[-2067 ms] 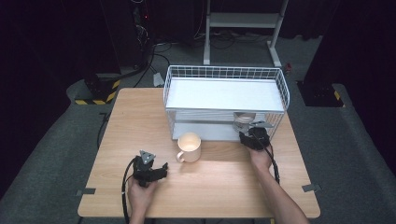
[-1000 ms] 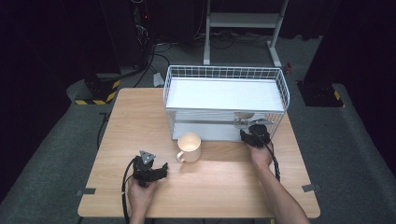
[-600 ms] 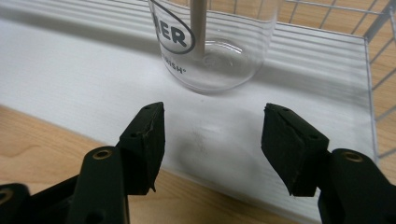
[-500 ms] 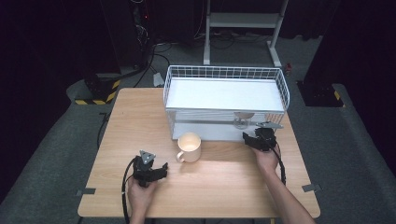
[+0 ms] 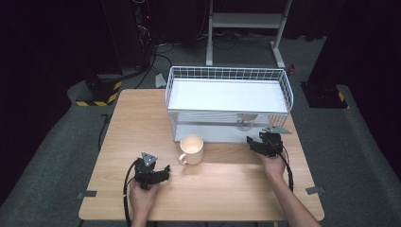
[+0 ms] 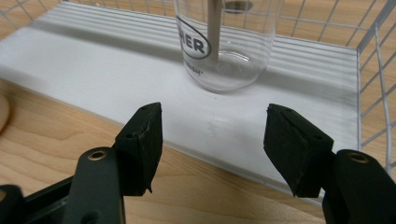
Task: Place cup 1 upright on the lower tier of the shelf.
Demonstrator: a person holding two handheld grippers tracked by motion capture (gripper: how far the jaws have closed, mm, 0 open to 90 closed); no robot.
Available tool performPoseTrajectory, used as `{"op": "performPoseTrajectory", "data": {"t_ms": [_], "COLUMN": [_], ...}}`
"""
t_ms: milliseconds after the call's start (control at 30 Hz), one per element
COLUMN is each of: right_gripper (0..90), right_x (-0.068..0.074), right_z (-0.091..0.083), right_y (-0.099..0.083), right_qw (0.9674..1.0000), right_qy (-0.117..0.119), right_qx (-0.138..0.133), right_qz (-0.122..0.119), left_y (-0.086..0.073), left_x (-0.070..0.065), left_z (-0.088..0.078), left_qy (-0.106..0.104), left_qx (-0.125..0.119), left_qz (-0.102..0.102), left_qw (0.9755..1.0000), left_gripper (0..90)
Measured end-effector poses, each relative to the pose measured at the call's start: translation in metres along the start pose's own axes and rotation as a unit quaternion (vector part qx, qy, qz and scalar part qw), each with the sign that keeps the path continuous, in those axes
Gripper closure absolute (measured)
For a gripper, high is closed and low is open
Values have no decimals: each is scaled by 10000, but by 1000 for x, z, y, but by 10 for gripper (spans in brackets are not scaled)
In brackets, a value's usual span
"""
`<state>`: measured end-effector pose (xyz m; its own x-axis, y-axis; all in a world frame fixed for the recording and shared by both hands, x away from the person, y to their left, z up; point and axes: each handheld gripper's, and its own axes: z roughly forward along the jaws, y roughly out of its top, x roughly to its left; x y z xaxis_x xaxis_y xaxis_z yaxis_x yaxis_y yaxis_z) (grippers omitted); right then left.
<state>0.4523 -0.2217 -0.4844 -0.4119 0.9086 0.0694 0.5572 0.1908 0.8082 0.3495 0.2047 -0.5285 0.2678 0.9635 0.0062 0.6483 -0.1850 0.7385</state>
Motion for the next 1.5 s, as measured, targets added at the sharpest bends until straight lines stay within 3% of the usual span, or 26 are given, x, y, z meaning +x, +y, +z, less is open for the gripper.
{"op": "performPoseTrajectory", "data": {"t_ms": [600, 1500], "right_gripper": [377, 362], "right_x": [-6, -11], "right_z": [-27, -59], "right_y": [-6, -26], "right_qw": [9993, 9976], "right_qy": [161, 327], "right_qx": [-299, -574], "right_qz": [172, 220], "left_y": [0, 0], "left_x": [0, 0], "left_z": [0, 0], "left_qy": [-3, -3], "left_qx": [4, 4], "left_qz": [1, 1], "left_qw": [10000, 10000], "left_gripper": [188, 188]}}
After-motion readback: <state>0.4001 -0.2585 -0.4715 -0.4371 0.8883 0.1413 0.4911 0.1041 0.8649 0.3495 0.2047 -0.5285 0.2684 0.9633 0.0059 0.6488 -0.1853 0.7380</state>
